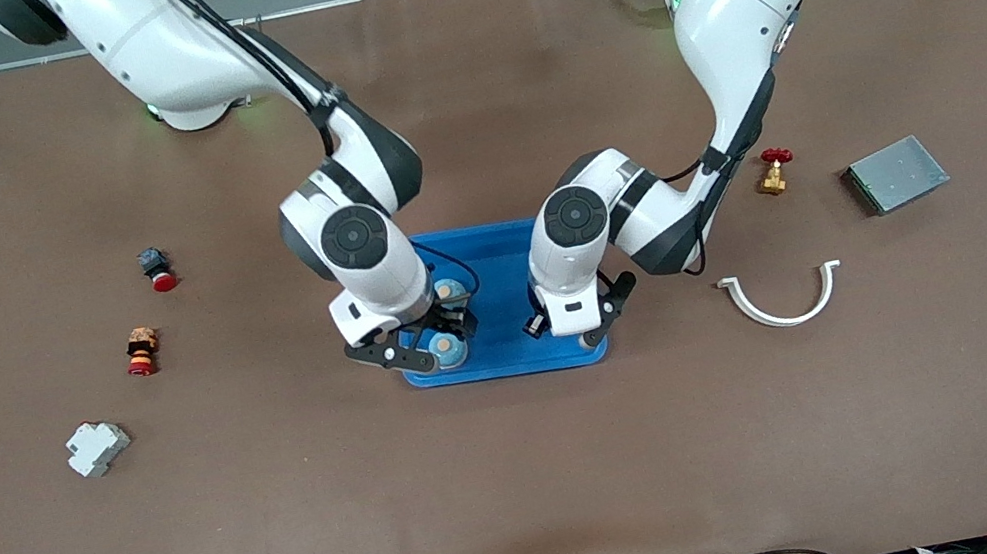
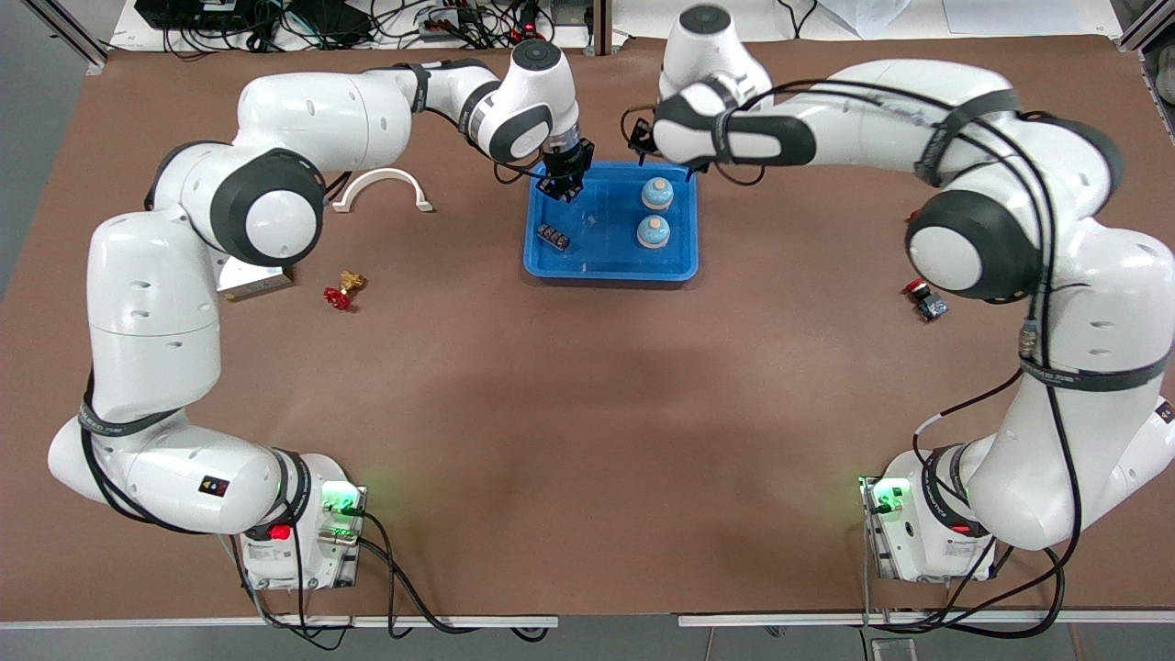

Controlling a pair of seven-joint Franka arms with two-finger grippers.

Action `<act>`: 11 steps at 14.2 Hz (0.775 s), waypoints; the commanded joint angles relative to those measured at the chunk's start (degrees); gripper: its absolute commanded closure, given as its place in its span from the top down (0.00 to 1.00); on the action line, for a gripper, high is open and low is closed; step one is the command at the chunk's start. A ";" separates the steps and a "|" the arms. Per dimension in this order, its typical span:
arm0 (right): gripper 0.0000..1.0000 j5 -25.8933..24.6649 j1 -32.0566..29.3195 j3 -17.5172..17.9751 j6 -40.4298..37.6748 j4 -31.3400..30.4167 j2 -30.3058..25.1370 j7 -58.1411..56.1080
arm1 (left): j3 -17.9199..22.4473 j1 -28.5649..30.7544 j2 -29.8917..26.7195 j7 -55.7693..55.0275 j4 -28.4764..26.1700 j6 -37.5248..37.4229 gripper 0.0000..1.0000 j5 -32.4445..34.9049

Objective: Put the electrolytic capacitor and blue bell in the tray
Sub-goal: 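Release the bell into the tray with the right gripper while the left gripper lowers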

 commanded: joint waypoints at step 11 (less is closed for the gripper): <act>1.00 0.38 -17.90 -0.33 -32.73 -5.11 -21.37 -38.42 | 1.65 -1.22 1.14 -0.22 1.45 -0.12 1.00 0.04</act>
